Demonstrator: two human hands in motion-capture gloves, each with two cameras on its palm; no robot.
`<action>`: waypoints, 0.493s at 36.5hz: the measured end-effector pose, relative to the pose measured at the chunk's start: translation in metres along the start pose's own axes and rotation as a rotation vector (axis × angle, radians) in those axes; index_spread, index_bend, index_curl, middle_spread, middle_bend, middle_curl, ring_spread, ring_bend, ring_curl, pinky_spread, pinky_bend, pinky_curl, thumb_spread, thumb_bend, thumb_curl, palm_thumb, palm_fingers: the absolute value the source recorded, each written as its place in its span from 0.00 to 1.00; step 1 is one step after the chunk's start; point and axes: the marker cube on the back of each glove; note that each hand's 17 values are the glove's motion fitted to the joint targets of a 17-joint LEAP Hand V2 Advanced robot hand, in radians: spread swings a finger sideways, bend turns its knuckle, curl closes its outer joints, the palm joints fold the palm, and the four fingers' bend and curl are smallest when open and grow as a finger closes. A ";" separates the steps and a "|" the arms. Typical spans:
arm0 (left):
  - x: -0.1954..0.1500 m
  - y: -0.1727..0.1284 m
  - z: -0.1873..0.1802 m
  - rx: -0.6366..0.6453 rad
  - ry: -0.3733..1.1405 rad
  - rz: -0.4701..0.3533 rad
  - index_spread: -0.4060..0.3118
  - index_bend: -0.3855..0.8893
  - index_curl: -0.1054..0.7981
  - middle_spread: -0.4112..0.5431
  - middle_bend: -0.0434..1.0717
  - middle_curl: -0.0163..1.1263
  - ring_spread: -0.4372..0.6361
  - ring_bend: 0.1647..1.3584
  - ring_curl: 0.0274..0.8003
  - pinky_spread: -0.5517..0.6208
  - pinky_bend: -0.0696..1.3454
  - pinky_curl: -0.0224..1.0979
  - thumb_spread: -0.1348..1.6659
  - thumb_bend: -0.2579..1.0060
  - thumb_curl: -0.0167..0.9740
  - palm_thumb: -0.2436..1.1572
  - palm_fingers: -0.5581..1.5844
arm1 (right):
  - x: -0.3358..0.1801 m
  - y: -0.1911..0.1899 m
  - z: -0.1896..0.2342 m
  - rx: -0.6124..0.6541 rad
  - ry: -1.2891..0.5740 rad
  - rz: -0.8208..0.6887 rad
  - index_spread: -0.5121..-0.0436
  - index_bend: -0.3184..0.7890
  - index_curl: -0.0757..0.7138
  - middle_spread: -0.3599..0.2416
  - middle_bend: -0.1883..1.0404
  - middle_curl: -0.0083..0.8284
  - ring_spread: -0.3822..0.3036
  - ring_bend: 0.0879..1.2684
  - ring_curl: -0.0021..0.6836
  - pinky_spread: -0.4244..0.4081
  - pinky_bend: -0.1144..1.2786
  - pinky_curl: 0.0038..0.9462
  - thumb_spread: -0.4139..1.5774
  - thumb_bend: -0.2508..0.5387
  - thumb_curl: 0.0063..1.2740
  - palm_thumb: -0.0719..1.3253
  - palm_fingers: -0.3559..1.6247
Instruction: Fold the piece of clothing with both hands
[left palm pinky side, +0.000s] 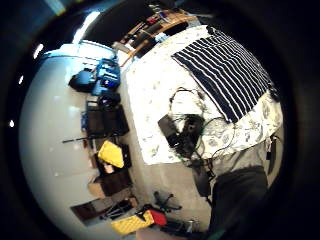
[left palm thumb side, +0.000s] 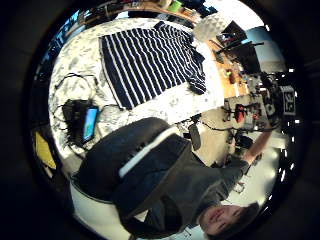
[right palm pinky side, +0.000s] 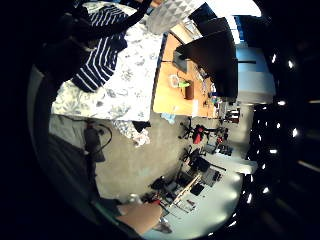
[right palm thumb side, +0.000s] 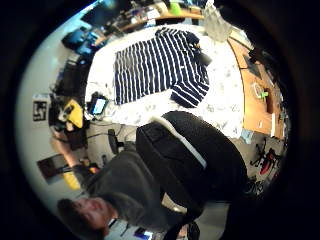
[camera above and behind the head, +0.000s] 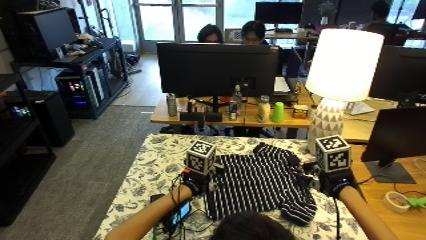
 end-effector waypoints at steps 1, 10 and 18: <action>0.004 -0.005 0.013 -0.006 0.010 0.018 0.75 0.36 0.18 0.79 0.22 0.21 0.80 0.52 0.29 0.84 0.53 0.28 0.67 0.17 0.14 0.16 0.22 | 0.000 -0.003 0.005 -0.008 0.002 -0.002 0.37 0.37 0.23 0.56 0.37 0.40 0.56 0.45 0.49 0.65 0.55 0.35 0.78 0.31 0.13 0.20 0.42; 0.050 -0.033 0.144 -0.233 -0.009 0.153 0.69 0.45 0.25 0.68 0.24 0.24 0.70 0.51 0.29 0.78 0.49 0.28 0.62 0.20 0.20 0.21 0.32 | 0.004 -0.027 0.043 -0.058 0.028 0.006 0.37 0.37 0.26 0.56 0.36 0.42 0.56 0.45 0.50 0.65 0.54 0.36 0.79 0.30 0.14 0.21 0.42; 0.062 -0.051 0.206 -0.415 -0.121 0.159 0.66 0.43 0.31 0.65 0.19 0.25 0.66 0.47 0.30 0.72 0.48 0.29 0.60 0.19 0.23 0.24 0.32 | 0.013 -0.031 0.064 -0.100 0.022 0.025 0.37 0.39 0.28 0.56 0.34 0.43 0.55 0.43 0.50 0.65 0.54 0.36 0.80 0.30 0.14 0.23 0.43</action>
